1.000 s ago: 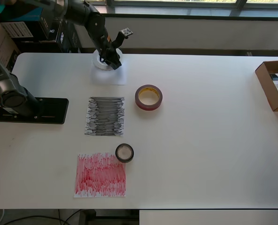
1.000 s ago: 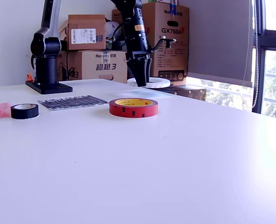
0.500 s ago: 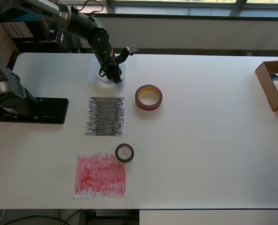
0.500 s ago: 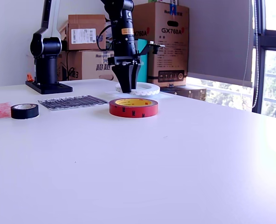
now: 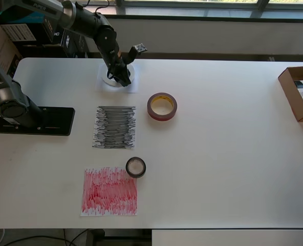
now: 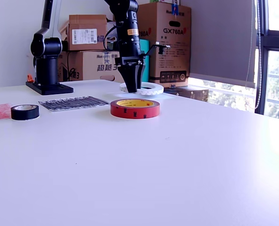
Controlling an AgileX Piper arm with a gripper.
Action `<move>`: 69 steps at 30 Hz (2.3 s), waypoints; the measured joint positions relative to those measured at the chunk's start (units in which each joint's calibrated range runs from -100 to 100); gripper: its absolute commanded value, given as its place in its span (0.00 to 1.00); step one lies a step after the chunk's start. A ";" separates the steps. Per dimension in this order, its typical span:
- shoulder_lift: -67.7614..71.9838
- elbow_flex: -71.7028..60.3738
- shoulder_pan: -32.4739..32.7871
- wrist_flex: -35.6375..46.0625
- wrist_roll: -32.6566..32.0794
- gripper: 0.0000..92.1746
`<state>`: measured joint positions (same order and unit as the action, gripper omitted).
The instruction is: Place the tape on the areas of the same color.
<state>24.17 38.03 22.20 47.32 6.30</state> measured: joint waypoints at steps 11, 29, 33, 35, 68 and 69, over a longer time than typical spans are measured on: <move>1.36 0.00 -0.81 0.00 0.00 0.00; 1.36 1.11 -0.79 0.03 0.00 0.31; 1.36 0.38 -0.79 -0.21 -0.56 0.49; 1.36 0.07 -0.79 -1.37 -1.24 0.56; -9.58 -6.82 -13.32 0.23 -1.58 0.62; -9.58 -6.82 -14.49 0.22 -1.85 0.62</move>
<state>14.60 31.20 7.71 47.54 4.45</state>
